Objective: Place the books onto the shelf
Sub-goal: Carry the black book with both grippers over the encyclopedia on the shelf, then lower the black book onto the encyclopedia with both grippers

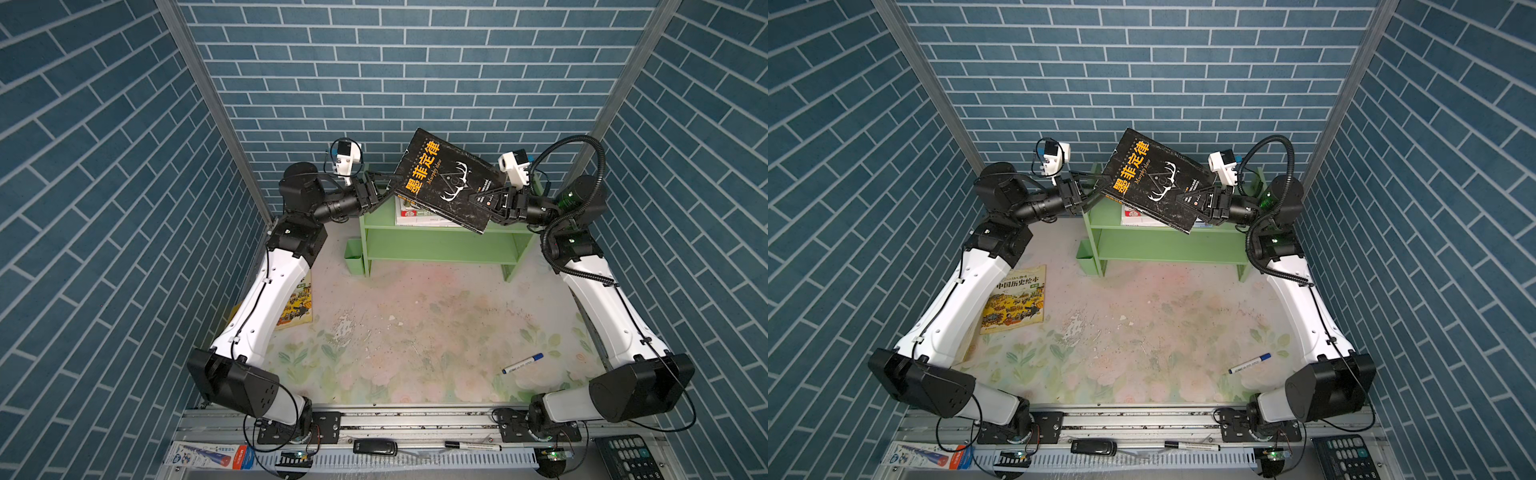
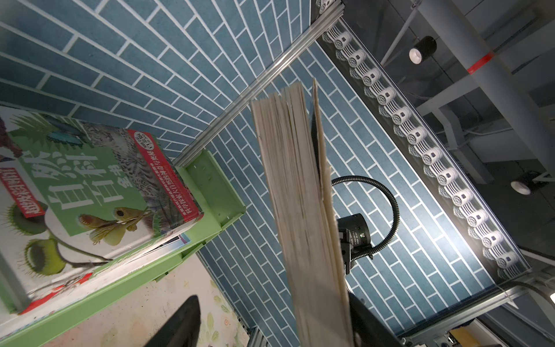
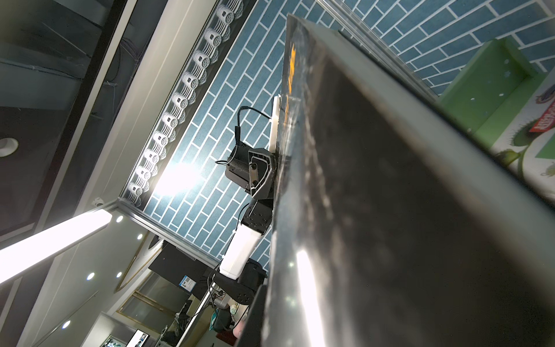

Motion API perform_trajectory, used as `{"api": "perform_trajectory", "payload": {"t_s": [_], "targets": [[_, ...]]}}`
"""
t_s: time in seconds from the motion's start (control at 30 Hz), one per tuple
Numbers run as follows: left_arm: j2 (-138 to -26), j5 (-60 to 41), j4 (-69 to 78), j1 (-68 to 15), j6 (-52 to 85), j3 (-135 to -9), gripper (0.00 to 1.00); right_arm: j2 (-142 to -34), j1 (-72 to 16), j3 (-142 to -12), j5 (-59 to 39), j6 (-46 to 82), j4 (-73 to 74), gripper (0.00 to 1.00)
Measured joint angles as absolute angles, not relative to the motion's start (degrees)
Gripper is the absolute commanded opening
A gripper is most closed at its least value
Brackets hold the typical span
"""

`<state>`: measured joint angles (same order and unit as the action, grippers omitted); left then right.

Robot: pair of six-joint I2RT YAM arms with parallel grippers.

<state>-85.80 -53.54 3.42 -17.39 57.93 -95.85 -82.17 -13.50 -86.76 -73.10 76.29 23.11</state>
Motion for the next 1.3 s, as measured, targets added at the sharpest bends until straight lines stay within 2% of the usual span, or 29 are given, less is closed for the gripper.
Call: {"api": "perform_trajectory", "payload": {"t_s": [0.13,0.33,0.5,0.6,0.7,0.9,1.1,1.3], "targets": [[-86.8,-54.39,2.87,-18.24,57.67,-97.73,0.45,-83.46,-13.5,-88.36,-73.76,76.29,22.63,0.15],[-87.81,-55.37,1.65,-18.85,57.3,-99.2,0.26,-85.82,-13.5,-90.26,-73.84,76.31,21.54,0.15],[-88.2,-55.37,0.73,-18.9,57.41,-100.01,0.18,-86.41,-13.5,-90.37,-74.11,76.25,21.39,0.15],[-88.2,-55.35,0.73,-18.94,57.69,-100.25,0.16,-86.43,-13.5,-90.37,-74.04,76.25,21.39,0.25],[-88.2,-54.7,0.64,-19.0,57.6,-100.25,0.09,-86.59,-13.5,-90.37,-72.49,76.23,21.47,0.44],[-88.07,-49.08,1.39,-19.86,58.06,-98.45,0.0,-87.29,-13.47,-90.37,-64.31,75.99,21.37,0.63],[-88.23,-40.66,3.62,-21.56,59.96,-98.08,0.0,-89.56,-13.37,-90.39,-53.52,74.56,18.96,0.73],[-91.46,-30.52,4.38,-23.49,60.62,-100.05,0.0,-89.36,-13.06,-90.41,-37.95,65.73,5.58,0.74]]}}
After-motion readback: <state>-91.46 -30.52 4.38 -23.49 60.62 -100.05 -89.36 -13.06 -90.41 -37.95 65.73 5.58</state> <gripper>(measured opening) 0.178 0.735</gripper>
